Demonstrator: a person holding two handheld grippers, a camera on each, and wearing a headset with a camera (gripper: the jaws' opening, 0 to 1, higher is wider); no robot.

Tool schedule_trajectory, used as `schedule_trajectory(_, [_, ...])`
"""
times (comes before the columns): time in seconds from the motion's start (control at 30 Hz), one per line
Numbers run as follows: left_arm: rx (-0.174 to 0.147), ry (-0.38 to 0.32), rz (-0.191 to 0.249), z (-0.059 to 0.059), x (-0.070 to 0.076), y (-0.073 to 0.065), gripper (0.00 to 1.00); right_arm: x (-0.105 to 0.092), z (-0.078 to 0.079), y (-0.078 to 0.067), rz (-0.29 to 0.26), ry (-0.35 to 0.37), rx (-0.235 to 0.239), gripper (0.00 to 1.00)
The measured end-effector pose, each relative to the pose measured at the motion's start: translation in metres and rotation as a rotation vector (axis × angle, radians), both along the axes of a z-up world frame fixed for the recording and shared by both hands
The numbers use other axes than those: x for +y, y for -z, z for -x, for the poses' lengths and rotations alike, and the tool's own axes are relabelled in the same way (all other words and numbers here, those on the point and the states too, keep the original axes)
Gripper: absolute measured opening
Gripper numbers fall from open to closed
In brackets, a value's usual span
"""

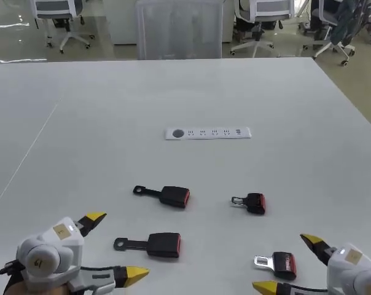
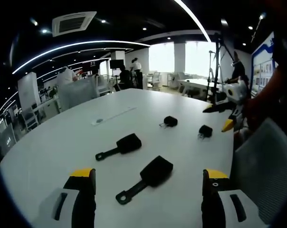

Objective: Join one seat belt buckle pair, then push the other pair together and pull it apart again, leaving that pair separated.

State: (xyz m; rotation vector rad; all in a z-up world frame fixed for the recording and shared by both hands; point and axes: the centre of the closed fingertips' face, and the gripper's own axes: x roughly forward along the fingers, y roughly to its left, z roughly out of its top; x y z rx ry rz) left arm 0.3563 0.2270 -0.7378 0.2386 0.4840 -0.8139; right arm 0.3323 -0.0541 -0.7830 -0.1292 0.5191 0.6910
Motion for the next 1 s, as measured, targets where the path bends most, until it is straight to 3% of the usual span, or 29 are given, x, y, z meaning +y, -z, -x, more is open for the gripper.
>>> schedule_trajectory(1.0, [0.014,0.01,0.009,-0.0009,-0.003,-0.0012,0.96,-0.0018,-0.0018,-0.002,0.011,-0.012,-0.004,0.99])
